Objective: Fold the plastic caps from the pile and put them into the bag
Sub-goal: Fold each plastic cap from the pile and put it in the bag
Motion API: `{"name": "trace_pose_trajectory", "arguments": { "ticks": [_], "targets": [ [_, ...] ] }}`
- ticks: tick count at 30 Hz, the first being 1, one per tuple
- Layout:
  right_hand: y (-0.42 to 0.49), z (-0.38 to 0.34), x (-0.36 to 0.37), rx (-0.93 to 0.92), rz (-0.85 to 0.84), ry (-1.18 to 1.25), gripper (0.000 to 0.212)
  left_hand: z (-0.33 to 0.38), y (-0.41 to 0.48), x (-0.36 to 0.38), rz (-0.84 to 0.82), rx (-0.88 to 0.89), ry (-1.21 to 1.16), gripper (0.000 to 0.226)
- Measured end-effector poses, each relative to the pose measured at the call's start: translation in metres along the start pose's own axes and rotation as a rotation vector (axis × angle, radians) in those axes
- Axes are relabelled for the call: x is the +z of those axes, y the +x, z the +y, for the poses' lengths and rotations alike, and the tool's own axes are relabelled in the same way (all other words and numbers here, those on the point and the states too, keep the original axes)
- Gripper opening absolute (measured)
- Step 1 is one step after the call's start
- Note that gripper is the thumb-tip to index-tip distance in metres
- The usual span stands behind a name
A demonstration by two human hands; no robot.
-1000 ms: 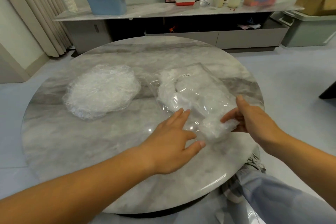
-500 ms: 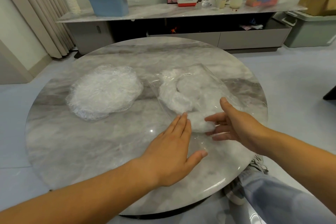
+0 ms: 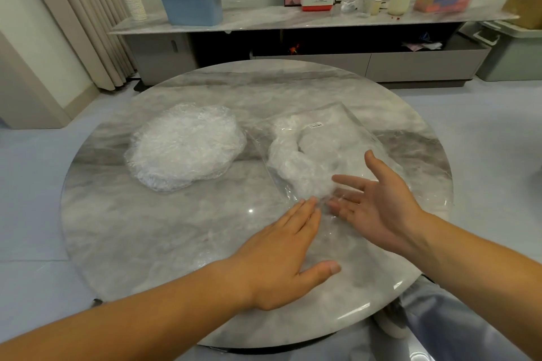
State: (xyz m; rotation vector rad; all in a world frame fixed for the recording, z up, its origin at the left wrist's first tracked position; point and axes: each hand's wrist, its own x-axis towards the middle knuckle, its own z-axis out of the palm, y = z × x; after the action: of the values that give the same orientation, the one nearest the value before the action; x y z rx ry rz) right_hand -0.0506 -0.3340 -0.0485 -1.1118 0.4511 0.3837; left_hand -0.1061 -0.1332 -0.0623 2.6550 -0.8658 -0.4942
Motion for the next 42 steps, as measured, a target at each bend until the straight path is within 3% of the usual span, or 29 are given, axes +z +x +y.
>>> {"name": "trace_pose_trajectory", "arguments": {
  "ticks": [4, 11, 16, 24, 28, 31, 35, 38, 40, 42],
  "targets": [
    [0.001, 0.005, -0.007, -0.01, 0.113, 0.014, 0.068, -0.004, -0.003, 0.0, -0.013, 0.011, 0.001, 0.087],
    [0.007, 0.008, 0.003, 0.081, -0.042, -0.108, 0.087, -0.007, -0.007, -0.002, -0.022, 0.032, -0.065, 0.087],
    [0.013, 0.005, 0.01, 0.085, -0.084, -0.038, 0.094, -0.012, -0.008, -0.003, -0.02, 0.036, -0.048, 0.086],
    [-0.009, -0.002, -0.003, 0.039, -0.044, 0.049, 0.072, -0.021, -0.006, 0.0, 0.01, 0.037, -0.025, 0.084],
    [-0.026, -0.008, -0.007, -0.081, 0.129, -0.299, 0.06, -0.026, -0.007, -0.004, 0.035, 0.056, -0.055, 0.079],
    [-0.036, -0.017, 0.004, -0.269, 0.182, -0.526, 0.053, -0.031, -0.014, -0.01, 0.133, 0.121, -0.124, 0.06],
    [-0.035, -0.014, 0.034, -0.685, 0.058, -0.868, 0.047, -0.048, -0.021, -0.024, 0.387, 0.001, -0.053, 0.044],
    [-0.021, -0.002, 0.06, -0.966, -0.078, -1.386, 0.048, -0.084, -0.025, -0.041, 0.436, -0.244, 0.053, 0.047],
    [-0.008, 0.01, 0.081, -0.989, -0.223, -1.715, 0.059, -0.113, -0.03, -0.052, 0.38, -0.404, 0.14, 0.054],
    [0.006, 0.023, 0.097, -0.883, -0.324, -1.922, 0.08, -0.139, -0.033, -0.059, 0.332, -0.51, 0.187, 0.058]
  ]
}}
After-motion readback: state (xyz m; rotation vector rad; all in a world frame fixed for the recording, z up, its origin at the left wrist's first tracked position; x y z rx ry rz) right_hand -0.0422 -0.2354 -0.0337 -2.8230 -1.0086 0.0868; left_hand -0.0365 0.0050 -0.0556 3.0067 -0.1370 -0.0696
